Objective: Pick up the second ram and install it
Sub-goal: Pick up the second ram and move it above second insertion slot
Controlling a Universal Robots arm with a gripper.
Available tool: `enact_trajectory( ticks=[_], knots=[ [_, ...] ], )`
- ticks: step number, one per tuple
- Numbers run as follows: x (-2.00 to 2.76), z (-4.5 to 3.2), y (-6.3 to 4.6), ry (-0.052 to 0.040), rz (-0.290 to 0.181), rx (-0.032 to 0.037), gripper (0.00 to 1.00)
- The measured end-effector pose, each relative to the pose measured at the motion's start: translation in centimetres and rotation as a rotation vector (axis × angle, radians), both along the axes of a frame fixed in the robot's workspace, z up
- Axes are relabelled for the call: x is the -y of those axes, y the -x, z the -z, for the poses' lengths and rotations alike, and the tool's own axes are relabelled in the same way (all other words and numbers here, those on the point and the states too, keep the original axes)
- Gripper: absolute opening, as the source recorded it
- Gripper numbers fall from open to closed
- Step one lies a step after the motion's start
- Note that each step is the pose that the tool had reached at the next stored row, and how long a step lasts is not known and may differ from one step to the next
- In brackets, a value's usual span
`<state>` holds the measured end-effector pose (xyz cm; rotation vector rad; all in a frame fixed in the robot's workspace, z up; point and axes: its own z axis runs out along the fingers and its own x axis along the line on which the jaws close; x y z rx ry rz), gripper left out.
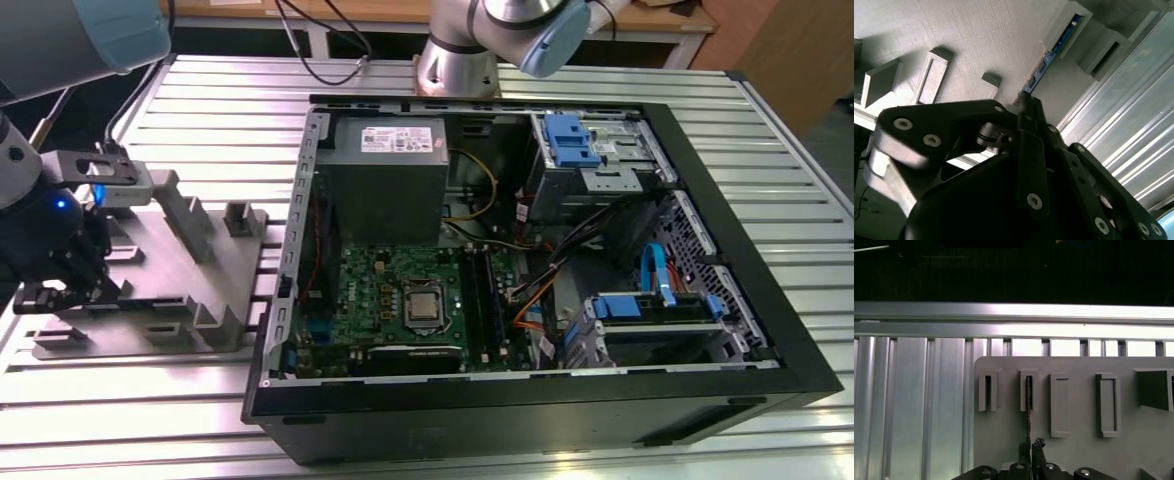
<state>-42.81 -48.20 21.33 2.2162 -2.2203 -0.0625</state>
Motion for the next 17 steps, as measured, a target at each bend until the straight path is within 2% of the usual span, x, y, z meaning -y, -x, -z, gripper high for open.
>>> enact_trajectory(
  ticks=[1, 2, 4, 6, 7, 17],
  knots=[
    [0.0, 0.0, 0.0, 0.0, 0.0, 0.0001, 0.16],
    [0.0, 0.01, 0.0, 0.0, 0.0, 0.0001, 0.16],
    [0.0, 0.01, 0.0, 0.0, 0.0, 0.0001, 0.29],
    [0.0, 0.02, 0.0, -0.0001, 0.0, 0.0001, 0.29],
    [0.0, 0.03, 0.0, -0.0001, 0.0, 0.0001, 0.36],
    [0.0, 0.98, 0.01, 0.0007, -0.048, 0.0003, 0.36]
  ],
)
